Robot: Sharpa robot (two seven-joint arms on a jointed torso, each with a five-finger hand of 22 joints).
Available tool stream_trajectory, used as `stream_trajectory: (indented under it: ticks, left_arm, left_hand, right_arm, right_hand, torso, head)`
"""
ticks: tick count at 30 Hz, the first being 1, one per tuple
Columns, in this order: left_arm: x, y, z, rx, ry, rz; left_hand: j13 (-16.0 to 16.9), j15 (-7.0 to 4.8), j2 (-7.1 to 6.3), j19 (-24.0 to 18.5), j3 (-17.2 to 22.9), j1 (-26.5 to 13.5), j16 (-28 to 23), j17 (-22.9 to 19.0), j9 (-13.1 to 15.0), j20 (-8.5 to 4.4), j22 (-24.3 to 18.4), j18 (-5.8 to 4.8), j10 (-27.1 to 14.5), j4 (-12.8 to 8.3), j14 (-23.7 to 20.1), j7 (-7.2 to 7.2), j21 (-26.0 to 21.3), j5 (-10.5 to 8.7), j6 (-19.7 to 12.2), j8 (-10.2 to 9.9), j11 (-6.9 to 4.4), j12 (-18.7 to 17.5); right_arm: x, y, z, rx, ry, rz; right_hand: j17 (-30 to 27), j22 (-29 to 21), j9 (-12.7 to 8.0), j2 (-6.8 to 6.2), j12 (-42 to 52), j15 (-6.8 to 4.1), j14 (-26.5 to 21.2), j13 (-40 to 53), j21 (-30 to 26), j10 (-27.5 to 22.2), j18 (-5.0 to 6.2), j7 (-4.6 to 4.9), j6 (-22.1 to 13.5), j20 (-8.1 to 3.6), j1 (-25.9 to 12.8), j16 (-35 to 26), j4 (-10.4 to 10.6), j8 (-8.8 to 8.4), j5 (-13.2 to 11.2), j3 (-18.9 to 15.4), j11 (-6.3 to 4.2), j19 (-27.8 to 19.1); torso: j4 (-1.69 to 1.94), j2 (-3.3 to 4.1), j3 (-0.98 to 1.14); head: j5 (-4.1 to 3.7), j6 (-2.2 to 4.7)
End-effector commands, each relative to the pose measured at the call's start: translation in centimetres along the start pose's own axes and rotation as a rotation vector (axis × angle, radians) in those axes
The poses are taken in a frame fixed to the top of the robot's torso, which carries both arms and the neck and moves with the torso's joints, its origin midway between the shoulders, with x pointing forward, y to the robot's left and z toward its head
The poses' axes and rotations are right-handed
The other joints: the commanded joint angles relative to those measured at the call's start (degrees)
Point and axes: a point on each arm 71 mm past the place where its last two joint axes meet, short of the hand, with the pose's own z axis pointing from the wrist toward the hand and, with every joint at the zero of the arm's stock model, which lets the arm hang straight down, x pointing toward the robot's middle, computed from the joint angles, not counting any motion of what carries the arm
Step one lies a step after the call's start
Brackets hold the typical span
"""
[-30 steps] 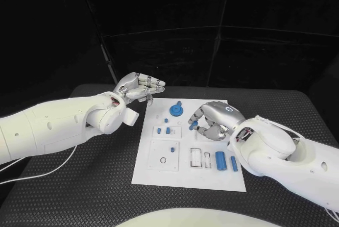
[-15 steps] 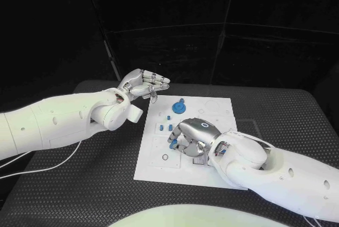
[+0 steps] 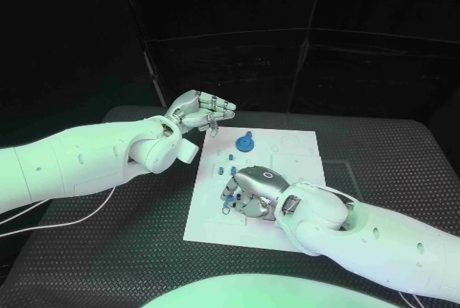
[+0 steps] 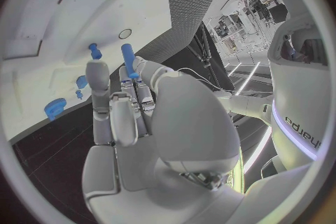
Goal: Assemble the parts on the task board
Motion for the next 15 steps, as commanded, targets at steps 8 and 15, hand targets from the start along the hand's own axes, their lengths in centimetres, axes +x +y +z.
stream_trajectory:
  ticks: [8, 15]
  left_arm:
    - [0.19, -0.18, 0.12, 0.011, 0.01, -0.008]
    - [0.22, -0.17, 0.14, 0.011, 0.011, -0.008]
  left_hand:
    - [-0.08, -0.06, 0.17, -0.38, 0.11, -0.61, -0.2, 0.03, -0.07, 0.04, -0.06, 0.84, -0.39, -0.19, -0.28, 0.07, -0.29, -0.17, -0.28, -0.08, -0.05, 0.23]
    - [-0.09, -0.04, 0.25, -0.39, 0.16, -0.63, -0.17, 0.02, -0.08, 0.07, -0.05, 0.85, -0.57, -0.24, -0.3, 0.1, -0.32, -0.17, -0.35, -0.07, -0.02, 0.34]
  right_arm:
    - [0.97, 0.04, 0.39, -0.018, 0.041, -0.015]
    - [1.27, -0.1, 0.52, -0.013, 0.058, -0.02]
  right_hand:
    - [0.05, -0.09, -0.1, 0.37, -0.22, -0.27, 2.58, 0.05, 0.13, 2.91, -0.29, 0.15, 0.08, -0.16, -0.27, 0.34, 0.07, -0.38, 0.19, 0.34, -2.52, -0.39]
    - [0.07, -0.11, -0.11, 0.35, -0.29, -0.26, 2.59, 0.05, 0.13, 2.88, -0.29, 0.16, 0.03, -0.15, -0.33, 0.35, 0.01, -0.41, 0.23, 0.36, -2.51, -0.42]
  torso:
    - [-0.03, 0.03, -0.02]
    - [-0.04, -0.01, -0.01]
  head:
    - [0.21, -0.25]
    - [0.25, -0.36]
